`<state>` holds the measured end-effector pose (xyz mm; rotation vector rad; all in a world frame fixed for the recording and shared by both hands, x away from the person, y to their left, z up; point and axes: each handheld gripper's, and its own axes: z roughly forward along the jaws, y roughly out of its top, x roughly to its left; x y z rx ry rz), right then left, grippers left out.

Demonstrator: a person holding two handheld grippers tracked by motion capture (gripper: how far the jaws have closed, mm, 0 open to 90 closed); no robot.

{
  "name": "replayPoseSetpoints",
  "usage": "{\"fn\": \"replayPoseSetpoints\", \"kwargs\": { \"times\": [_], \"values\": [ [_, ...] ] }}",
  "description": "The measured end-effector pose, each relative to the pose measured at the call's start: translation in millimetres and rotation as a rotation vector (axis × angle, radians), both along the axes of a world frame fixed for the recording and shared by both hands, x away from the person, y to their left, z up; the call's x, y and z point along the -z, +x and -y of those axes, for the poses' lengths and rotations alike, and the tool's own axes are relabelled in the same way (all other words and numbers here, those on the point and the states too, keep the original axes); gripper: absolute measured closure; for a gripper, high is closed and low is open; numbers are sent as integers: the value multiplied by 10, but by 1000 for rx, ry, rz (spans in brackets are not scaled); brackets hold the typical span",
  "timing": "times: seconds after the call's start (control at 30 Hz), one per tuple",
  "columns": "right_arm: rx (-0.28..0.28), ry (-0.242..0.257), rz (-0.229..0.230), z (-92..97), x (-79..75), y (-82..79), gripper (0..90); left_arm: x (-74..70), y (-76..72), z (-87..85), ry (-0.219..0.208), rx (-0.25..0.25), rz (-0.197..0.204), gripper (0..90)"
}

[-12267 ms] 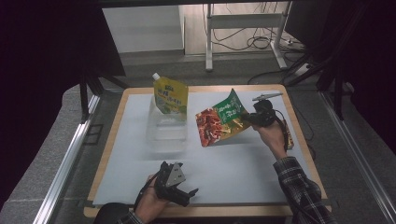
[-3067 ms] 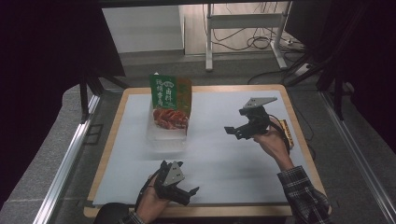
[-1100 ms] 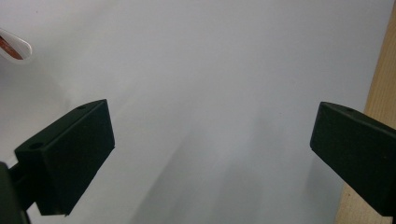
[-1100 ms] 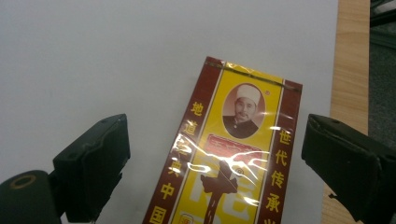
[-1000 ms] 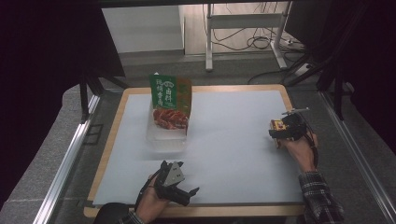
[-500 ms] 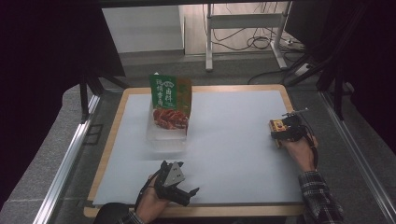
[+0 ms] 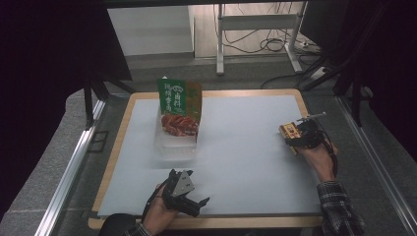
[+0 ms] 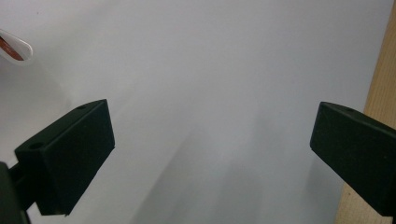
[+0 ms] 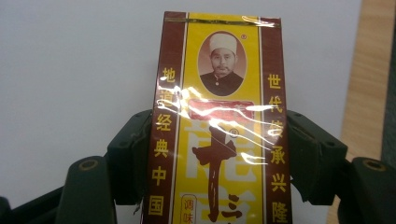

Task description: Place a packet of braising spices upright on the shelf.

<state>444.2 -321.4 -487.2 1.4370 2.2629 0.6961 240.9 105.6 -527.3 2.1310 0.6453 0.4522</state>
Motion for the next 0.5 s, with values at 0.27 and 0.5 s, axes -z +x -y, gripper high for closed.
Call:
{"fn": "replayPoseSetpoints", "kwargs": {
  "times": [0.27,0.5],
  "values": [
    [-240,19,-3,-272,-45,-154,314,-2,-4,4,1,1,0,0],
    [-357,-11,-32,-426,42,-192,312,-4,-5,1,-1,1,1,0]
  ]
}}
